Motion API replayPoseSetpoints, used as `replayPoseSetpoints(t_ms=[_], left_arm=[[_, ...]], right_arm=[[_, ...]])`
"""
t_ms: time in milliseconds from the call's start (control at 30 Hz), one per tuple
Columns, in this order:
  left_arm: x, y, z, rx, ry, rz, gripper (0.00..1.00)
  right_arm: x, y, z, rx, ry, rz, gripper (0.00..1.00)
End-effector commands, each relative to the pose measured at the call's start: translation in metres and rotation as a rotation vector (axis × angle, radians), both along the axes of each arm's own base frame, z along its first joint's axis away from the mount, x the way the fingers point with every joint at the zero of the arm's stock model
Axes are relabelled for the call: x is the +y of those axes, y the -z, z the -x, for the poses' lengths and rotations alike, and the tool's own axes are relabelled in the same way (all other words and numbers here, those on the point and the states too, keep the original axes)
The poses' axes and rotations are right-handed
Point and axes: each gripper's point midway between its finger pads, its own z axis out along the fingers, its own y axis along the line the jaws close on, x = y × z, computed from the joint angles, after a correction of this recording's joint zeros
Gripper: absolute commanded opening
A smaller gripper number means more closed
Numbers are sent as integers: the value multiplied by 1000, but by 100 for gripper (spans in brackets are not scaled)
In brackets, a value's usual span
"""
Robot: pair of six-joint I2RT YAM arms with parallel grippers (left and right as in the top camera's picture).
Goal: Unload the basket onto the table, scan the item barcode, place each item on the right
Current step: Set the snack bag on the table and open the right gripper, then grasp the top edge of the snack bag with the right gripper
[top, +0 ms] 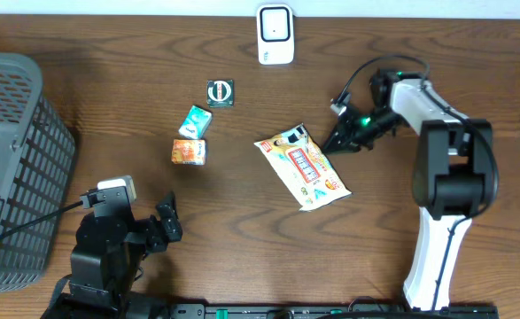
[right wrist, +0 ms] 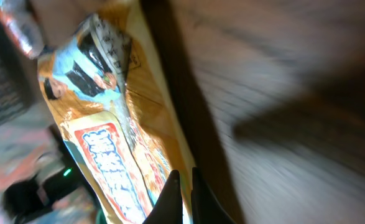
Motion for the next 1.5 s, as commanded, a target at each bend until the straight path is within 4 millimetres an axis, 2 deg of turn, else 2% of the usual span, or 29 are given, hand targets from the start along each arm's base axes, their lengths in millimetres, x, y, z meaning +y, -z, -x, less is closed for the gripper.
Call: replayPoseSetpoints(t_ms=[0,167,233,300,433,500,667,900,1067,1167,1367,1467], left_arm=[[2,0,0,-3,-14,-3,98],[2,0,0,-3,-14,-3,98],[2,0,0,-3,-14,-3,98],[2,0,0,-3,-14,-3,98],[2,0,0,-3,-14,-3,98],[2,0,0,-3,-14,-3,98],[2,0,0,-3,-14,-3,98],[2,0,0,-3,-14,-3,98],[2,0,0,-3,-14,-3,98],[2,0,0,-3,-14,-3,97],[2,0,0,-3,-14,-3,98],[2,0,0,-3,-14,-3,98]], right_arm=[[-23,-54,-23,-152,76,178,1],[-5,-104,-14,-284,22,197,1],[7,-112,-6,-323,-33,225,1],[21,-112,2,-335,-82,252,1],[56,-99,24,-306,-175,271,2],[69,-86,38,-290,-238,306,2],[82,-52,59,-255,-311,428,2],[85,-16,66,-211,-253,520,2],[80,-8,52,-245,-172,567,1],[76,-8,33,-304,-90,615,2],[52,-15,-13,-459,120,779,2],[52,-21,-31,-526,174,778,4]])
